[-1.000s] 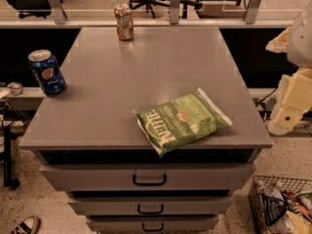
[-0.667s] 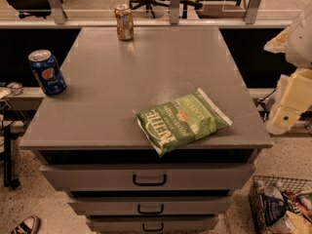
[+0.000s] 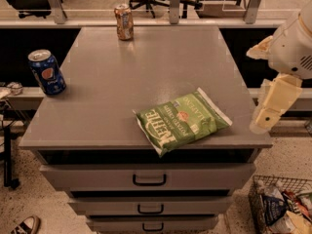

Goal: Move green jalapeno chip bag near pepsi can

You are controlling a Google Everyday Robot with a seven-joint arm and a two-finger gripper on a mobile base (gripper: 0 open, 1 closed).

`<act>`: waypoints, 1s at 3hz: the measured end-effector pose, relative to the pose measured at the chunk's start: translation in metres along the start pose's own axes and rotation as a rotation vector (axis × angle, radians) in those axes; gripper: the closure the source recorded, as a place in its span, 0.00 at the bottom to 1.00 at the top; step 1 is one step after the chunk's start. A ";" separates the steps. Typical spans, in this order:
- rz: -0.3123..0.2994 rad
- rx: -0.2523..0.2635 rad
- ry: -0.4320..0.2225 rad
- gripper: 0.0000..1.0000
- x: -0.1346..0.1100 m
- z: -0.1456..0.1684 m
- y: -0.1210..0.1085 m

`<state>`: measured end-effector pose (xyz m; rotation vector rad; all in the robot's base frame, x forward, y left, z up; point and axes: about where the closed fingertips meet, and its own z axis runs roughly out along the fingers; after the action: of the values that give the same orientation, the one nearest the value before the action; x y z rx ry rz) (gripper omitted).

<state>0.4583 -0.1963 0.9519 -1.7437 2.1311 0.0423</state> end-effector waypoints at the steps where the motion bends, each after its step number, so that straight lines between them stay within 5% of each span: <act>1: -0.001 -0.014 -0.043 0.00 -0.004 0.029 -0.004; 3: 0.010 -0.038 -0.122 0.00 -0.026 0.087 -0.010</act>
Offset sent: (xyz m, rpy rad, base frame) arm 0.0450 0.0428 -0.0792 0.1406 0.0026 0.0291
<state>0.4957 -0.1515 0.8814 -1.7057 2.0639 0.1879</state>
